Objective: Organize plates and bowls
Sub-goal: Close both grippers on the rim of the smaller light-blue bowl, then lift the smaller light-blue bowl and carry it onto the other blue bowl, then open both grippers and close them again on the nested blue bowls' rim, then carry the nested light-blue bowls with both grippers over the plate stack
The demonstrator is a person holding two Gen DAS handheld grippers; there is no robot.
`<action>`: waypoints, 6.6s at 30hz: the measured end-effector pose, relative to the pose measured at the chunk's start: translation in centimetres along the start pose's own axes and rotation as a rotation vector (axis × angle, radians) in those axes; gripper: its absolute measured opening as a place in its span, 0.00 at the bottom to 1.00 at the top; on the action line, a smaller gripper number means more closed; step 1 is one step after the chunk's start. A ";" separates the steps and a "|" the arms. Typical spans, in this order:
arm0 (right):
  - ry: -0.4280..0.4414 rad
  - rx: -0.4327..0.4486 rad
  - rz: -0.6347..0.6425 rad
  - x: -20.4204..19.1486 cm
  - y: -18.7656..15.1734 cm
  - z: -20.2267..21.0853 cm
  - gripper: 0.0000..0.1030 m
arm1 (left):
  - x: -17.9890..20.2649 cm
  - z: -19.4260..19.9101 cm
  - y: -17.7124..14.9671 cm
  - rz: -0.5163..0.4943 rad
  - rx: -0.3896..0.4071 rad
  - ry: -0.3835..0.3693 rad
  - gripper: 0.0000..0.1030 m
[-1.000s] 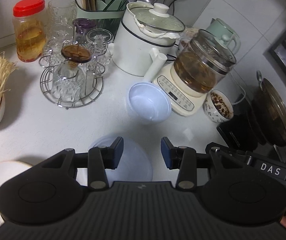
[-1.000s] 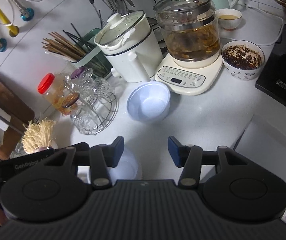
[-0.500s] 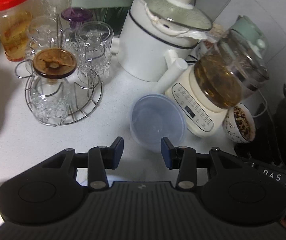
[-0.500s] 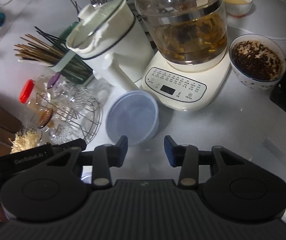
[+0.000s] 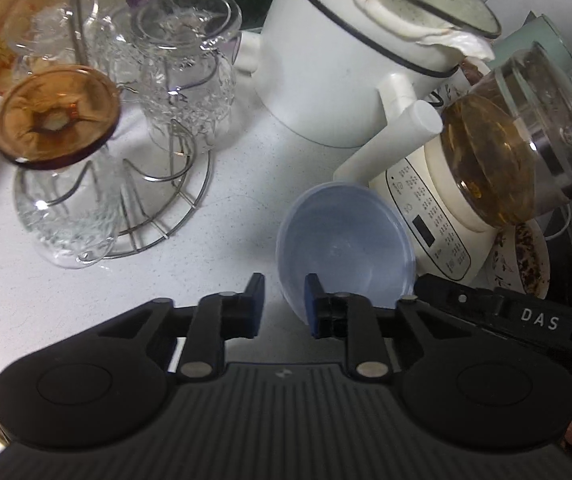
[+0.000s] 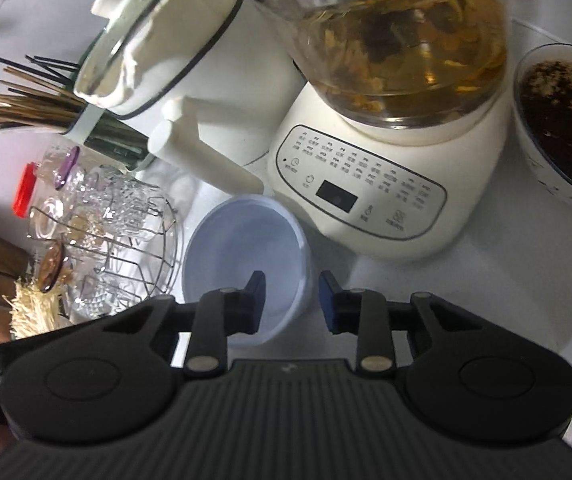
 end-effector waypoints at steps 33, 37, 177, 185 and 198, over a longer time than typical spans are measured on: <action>0.042 0.039 0.020 -0.2 0.2 2.8 0.10 | 2.2 2.6 0.3 -0.016 0.043 -0.041 0.08; 0.052 0.090 0.041 -1.4 -0.2 5.5 0.11 | 3.3 5.5 0.2 -0.054 0.081 -0.046 0.08; 0.025 -0.148 0.175 0.0 -12.2 -0.1 0.13 | -2.8 4.5 -14.1 0.125 0.019 0.057 0.47; 0.043 -0.152 0.195 0.3 -12.7 0.2 0.14 | -2.2 4.4 -15.1 0.167 0.060 0.039 0.28; 0.034 -0.173 0.193 0.0 -13.2 0.2 0.14 | -2.4 5.1 -16.1 0.186 0.071 0.039 0.27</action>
Point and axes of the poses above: each gripper's, at about its wrist camera, not at the fingertips, and z roughly against the way its jaws point, x to its right, y to its top, the point moved 8 cm from there along -z, roughly the way its jaws point, and after that the axes turned 9 degrees about -z, right-handed, at the moved point
